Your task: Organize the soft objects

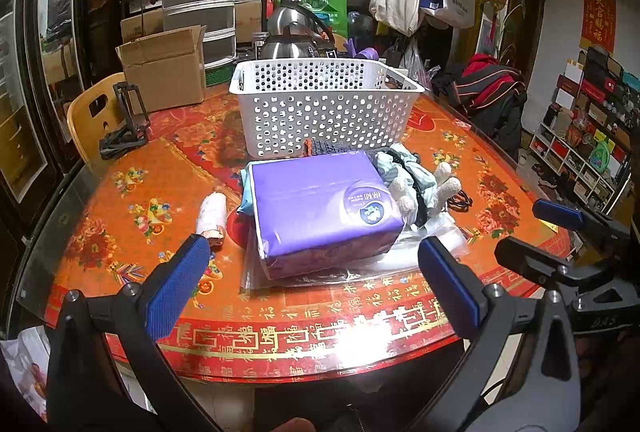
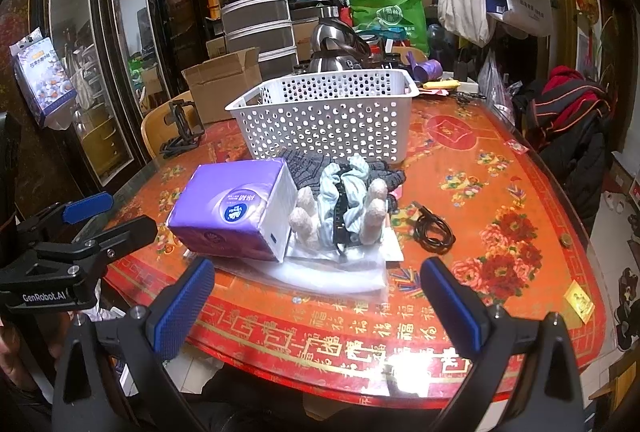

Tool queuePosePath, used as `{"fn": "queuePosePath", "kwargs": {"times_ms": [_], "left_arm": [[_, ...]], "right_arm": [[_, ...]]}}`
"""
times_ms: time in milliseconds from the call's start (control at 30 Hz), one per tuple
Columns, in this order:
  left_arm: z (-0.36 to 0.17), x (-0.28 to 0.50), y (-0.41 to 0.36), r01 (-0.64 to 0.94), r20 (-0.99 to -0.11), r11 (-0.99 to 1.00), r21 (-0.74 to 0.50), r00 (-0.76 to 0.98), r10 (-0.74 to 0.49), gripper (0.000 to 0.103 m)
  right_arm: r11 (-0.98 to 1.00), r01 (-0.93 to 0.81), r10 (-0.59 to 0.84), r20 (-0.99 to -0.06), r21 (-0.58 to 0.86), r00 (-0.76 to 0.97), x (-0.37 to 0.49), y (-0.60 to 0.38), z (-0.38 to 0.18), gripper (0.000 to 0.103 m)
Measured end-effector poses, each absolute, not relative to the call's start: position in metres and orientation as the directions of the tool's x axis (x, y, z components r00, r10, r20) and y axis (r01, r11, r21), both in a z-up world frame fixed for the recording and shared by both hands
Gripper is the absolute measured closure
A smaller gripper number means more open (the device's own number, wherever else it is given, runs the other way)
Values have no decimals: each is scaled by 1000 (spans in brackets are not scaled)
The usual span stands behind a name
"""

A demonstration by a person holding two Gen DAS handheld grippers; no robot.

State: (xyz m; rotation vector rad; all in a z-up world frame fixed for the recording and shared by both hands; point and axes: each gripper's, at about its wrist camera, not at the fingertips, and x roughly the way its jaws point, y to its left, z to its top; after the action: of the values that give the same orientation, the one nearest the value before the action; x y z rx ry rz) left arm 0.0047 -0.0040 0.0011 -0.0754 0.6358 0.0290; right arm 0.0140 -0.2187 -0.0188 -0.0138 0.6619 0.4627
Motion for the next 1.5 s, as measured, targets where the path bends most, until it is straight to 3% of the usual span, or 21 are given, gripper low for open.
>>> {"fn": "queuePosePath", "kwargs": {"times_ms": [900,1000,1133,1267,1333,1400,1500], "left_arm": [[-7,10,-2,-39,-604,995,-89,797,-23,0],[-9,10,1,2,-591,991,-131,803,-80,0],[-6,9,5,-27,-521,997,-66,853,-11,0],[-24,27,21,-71,-580,996,-53,814,28,0],[-35,31,36,-67,-605,993,-102,796,-8,0],[-44,30,50,-57,-597,987,-150,801,-44,0],[-51,26,61,-61,-574,992,-109,819,-13,0]], "right_arm": [[899,-417,410,-600,136,687,16,-217,-19,1],[898,-418,410,-601,137,686,16,-217,-18,1],[894,-424,421,-597,145,683,17,-214,-19,1],[900,-413,422,-527,142,738,19,-212,-18,0],[908,-400,404,-499,121,766,22,-210,-22,0],[907,-405,404,-506,116,762,30,-207,-28,0],[890,-427,444,-527,161,725,41,-203,-41,0]]}}
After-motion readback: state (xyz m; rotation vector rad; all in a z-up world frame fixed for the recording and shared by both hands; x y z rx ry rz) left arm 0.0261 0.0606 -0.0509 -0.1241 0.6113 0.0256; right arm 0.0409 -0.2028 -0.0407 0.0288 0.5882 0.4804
